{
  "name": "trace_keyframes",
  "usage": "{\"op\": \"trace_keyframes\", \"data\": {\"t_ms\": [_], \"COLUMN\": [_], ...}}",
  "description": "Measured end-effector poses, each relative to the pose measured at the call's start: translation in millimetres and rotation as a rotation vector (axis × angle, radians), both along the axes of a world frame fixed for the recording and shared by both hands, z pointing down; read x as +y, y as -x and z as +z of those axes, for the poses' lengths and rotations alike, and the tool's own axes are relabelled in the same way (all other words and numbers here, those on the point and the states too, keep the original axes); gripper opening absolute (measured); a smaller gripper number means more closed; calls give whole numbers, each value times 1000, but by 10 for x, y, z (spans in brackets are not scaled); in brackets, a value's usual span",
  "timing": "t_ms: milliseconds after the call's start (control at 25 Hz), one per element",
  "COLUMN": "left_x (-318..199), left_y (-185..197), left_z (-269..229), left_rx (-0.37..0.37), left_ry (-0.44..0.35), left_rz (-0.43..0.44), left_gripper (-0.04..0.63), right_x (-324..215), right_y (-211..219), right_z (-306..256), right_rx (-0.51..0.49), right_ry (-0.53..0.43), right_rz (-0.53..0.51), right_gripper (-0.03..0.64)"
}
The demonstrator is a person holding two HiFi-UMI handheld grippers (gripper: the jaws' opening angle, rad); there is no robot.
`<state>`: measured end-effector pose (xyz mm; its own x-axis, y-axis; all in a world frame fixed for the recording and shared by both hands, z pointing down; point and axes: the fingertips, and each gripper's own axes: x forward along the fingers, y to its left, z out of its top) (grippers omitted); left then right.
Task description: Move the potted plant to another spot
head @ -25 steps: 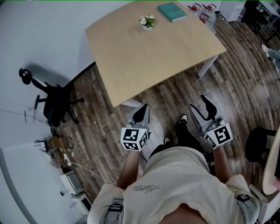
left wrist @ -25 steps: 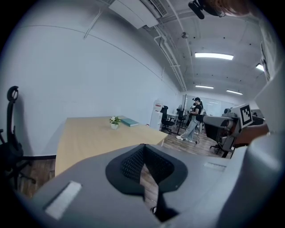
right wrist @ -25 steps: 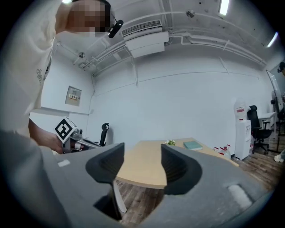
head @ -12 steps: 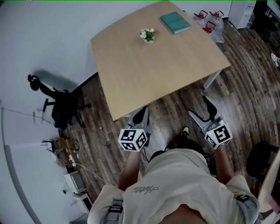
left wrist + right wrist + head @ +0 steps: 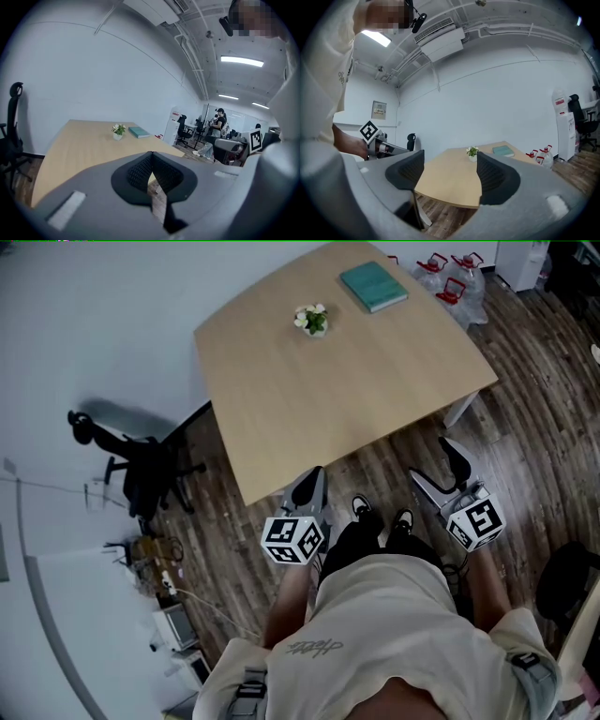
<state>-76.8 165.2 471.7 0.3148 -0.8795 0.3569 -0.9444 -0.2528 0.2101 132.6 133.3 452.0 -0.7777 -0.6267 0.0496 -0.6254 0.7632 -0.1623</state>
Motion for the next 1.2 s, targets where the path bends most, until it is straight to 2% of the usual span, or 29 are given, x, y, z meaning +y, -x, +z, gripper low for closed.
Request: {"op": "trace_keyframes", "data": {"t_ms": [280, 520, 800, 1040, 1200], "left_x": [-355, -864, -1583, -2076, -2341], "left_y": [22, 74, 357, 685, 922], "left_z": [78, 50, -91, -170, -155], "left_rx": [14, 40, 39, 5, 21], "left_ry": [2, -34, -85, -109, -113], "left_rz": [-11, 3, -1, 49, 42], "left_gripper": [18, 18, 18, 18, 18], "right_x": [-253, -636, -1174, -1724, -2026], "right_y": [-57, 41, 371, 855, 1154], "right_z": [70, 23, -71, -230, -279], "right_rx": [-29, 15, 55, 92, 106], "right_ry": [50, 37, 26, -4, -10], "right_rz": [2, 5, -3, -9, -19], "right_gripper": [353, 353, 353, 353, 353]}}
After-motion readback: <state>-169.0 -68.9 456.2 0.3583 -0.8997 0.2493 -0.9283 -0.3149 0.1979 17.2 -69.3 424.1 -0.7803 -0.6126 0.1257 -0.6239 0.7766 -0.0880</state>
